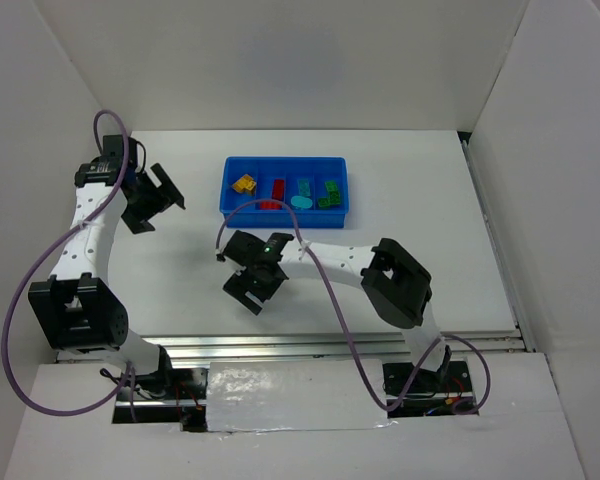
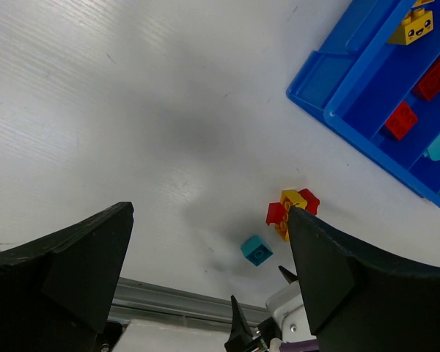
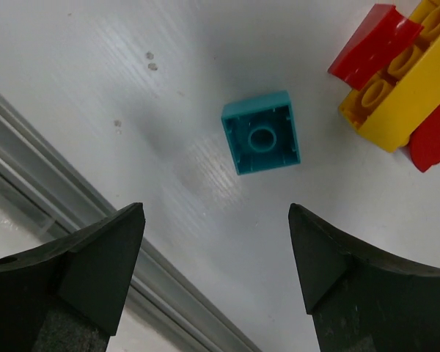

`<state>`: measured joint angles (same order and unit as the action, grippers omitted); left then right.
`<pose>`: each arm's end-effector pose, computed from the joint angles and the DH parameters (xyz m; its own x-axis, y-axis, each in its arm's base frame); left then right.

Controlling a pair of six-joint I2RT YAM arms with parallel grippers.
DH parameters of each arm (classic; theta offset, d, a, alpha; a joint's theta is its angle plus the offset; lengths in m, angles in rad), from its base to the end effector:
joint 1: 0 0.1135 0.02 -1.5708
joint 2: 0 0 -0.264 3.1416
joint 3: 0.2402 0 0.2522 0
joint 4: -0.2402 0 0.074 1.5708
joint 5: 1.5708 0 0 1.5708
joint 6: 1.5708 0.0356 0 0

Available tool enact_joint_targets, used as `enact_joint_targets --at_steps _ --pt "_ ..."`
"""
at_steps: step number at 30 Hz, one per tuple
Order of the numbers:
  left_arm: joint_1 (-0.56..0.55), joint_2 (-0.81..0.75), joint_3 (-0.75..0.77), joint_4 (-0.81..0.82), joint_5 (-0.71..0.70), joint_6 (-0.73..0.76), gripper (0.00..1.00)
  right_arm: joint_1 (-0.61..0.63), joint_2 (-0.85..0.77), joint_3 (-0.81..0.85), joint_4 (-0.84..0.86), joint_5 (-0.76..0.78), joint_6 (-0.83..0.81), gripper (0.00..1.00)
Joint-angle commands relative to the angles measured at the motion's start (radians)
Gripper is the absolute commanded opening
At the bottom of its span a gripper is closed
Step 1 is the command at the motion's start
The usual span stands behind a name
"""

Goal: Sort the legos into containers by color

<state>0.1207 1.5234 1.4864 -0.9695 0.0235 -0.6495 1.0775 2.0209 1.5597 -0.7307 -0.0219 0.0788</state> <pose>0.3109 0.0369 0.3355 -0.6028 -0.6822 -0.4139 -0.5932 0.7301 -0.3393 0.1989 0.3716 0.1941 -0.5082 -0.7791 -0.3671 -0.8470 0.5293 0.0494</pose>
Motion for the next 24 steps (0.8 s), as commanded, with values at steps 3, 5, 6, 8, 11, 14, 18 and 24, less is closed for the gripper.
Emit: enact_joint_targets --at_steps 3,5,6,8,11,14,18,24 --pt "-0.003 -0.012 0.044 0.0 0.016 0.031 1.0 0.001 0.036 0.0 0.111 0.057 -0.019 0.86" --pt "-0.003 -0.006 0.048 -0.005 0.041 0.034 0.99 -0.001 0.051 0.01 0.123 0.077 -0.028 0.86" --pt "-0.003 -0.002 0.049 -0.006 0.047 0.036 0.99 0.001 0.058 0.013 0.126 0.101 -0.034 0.86" --pt "-0.003 -0.006 0.045 -0.009 0.053 0.037 0.99 -0.002 0.073 0.017 0.132 0.111 -0.039 0.86" --pt "-0.004 -0.023 0.023 -0.006 0.059 0.037 0.99 -0.01 0.091 0.016 0.145 0.12 -0.045 0.86" --pt "-0.009 -0.038 -0.008 0.003 0.082 0.034 0.99 -0.022 0.108 0.022 0.155 0.123 -0.045 0.86" --pt "-0.015 -0.051 -0.014 0.006 0.084 0.037 1.0 -0.042 0.128 0.046 0.165 0.117 -0.045 0.85" --pt "-0.026 -0.057 -0.018 0.006 0.081 0.039 0.99 -0.059 0.162 0.106 0.146 0.03 -0.056 0.75"
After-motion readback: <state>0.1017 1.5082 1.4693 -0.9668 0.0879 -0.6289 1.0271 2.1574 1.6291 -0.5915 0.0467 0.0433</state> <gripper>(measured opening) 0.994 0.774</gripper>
